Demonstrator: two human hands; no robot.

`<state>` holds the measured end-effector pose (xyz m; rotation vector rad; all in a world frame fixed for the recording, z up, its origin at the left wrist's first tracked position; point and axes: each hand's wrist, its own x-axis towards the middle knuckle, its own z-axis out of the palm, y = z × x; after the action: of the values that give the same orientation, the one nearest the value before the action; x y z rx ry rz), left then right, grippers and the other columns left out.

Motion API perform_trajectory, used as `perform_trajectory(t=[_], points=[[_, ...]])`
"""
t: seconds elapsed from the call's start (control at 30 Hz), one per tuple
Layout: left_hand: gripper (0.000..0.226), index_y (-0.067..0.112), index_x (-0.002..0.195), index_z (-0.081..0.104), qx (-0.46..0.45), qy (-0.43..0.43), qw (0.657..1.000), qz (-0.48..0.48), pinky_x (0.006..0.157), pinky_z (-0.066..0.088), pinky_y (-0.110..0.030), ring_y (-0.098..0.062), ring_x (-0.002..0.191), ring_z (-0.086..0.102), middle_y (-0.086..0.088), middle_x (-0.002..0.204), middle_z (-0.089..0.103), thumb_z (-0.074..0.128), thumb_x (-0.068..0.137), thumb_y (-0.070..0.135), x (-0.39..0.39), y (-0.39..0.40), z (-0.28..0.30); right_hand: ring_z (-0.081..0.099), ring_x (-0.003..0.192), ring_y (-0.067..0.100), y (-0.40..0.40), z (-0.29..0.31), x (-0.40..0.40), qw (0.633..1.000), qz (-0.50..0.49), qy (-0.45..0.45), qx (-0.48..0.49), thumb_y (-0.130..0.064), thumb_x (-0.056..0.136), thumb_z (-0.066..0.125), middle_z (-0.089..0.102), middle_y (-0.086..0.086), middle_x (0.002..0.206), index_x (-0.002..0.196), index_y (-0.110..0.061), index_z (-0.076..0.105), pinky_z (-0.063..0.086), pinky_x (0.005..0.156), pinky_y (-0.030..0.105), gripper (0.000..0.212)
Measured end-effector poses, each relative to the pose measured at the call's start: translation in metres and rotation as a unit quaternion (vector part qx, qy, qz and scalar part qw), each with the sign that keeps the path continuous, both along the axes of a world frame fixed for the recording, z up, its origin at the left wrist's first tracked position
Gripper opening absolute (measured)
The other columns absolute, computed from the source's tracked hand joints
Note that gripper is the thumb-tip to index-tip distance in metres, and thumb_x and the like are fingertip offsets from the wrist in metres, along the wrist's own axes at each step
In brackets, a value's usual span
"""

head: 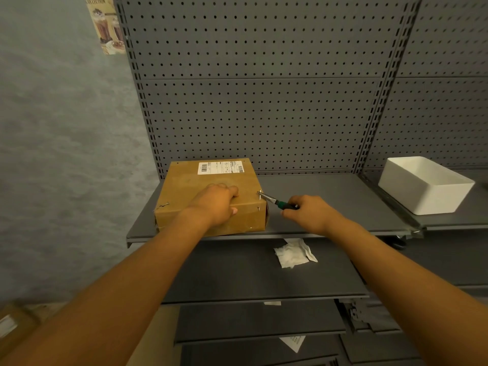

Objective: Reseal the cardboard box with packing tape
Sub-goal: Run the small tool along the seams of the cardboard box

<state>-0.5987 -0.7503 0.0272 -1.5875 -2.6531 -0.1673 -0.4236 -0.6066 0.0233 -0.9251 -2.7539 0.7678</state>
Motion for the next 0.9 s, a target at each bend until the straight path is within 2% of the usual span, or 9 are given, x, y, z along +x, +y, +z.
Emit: perform_trajectory(t=[0.17, 0.3, 0.7, 0.83, 0.9], points=[[0.045, 0.023, 0.134, 0.046, -0.002, -0.001, 1.0, 0.002, 0.098, 0.041, -0.036, -0.023, 0.117, 0.047, -0.004, 0.129, 0.052, 0.057, 0.092, 0.035, 0.0, 0.0, 0.0, 0.046, 0.063, 0.014, 0.001, -0.004, -0.002, 0.999, -0.018, 0.023, -0.015, -0.031, 0.094, 0.052, 0.051, 0.002, 0.072, 0.106, -0.008, 0.061, 0.037, 0.054, 0.025, 0.028], [0.045, 0.023, 0.133, 0.046, -0.004, -0.002, 1.0, 0.002, 0.099, 0.041, -0.036, -0.023, 0.117, 0.047, -0.005, 0.128, 0.052, 0.058, 0.092, 0.035, 0.0, 0.001, 0.0, 0.05, 0.07, 0.019, 0.008, 0.004, -0.003, 0.998, -0.037, 0.045, -0.008, -0.032, 0.094, 0.051, 0.056, 0.009, 0.082, 0.107, -0.007, 0.06, 0.041, 0.061, 0.03, 0.03], [0.051, 0.024, 0.138, 0.042, -0.028, -0.017, 0.999, -0.004, 0.101, 0.041, -0.037, -0.023, 0.121, 0.045, -0.004, 0.133, 0.049, 0.056, 0.092, 0.041, -0.005, 0.001, 0.004, 0.047, 0.064, 0.017, 0.002, 0.008, -0.009, 0.998, -0.026, 0.053, -0.003, -0.031, 0.093, 0.052, 0.051, 0.003, 0.072, 0.1, -0.008, 0.059, 0.037, 0.054, 0.028, 0.025], [0.041, 0.023, 0.131, 0.051, 0.017, -0.035, 0.999, 0.0, 0.094, 0.045, -0.035, -0.021, 0.114, 0.051, -0.002, 0.128, 0.055, 0.048, 0.095, 0.043, -0.009, -0.001, 0.012, 0.047, 0.064, 0.017, 0.006, 0.01, -0.005, 0.998, -0.034, 0.055, -0.002, -0.033, 0.093, 0.052, 0.051, 0.004, 0.073, 0.098, -0.008, 0.058, 0.037, 0.055, 0.028, 0.026], [0.036, 0.023, 0.127, 0.053, 0.048, -0.003, 0.999, -0.001, 0.09, 0.047, -0.035, -0.02, 0.11, 0.054, -0.002, 0.125, 0.058, 0.047, 0.096, 0.041, -0.008, -0.002, 0.016, 0.048, 0.066, 0.019, 0.008, 0.01, -0.003, 0.998, -0.036, 0.056, 0.002, -0.033, 0.093, 0.052, 0.053, 0.006, 0.076, 0.1, -0.008, 0.058, 0.039, 0.057, 0.029, 0.026]])
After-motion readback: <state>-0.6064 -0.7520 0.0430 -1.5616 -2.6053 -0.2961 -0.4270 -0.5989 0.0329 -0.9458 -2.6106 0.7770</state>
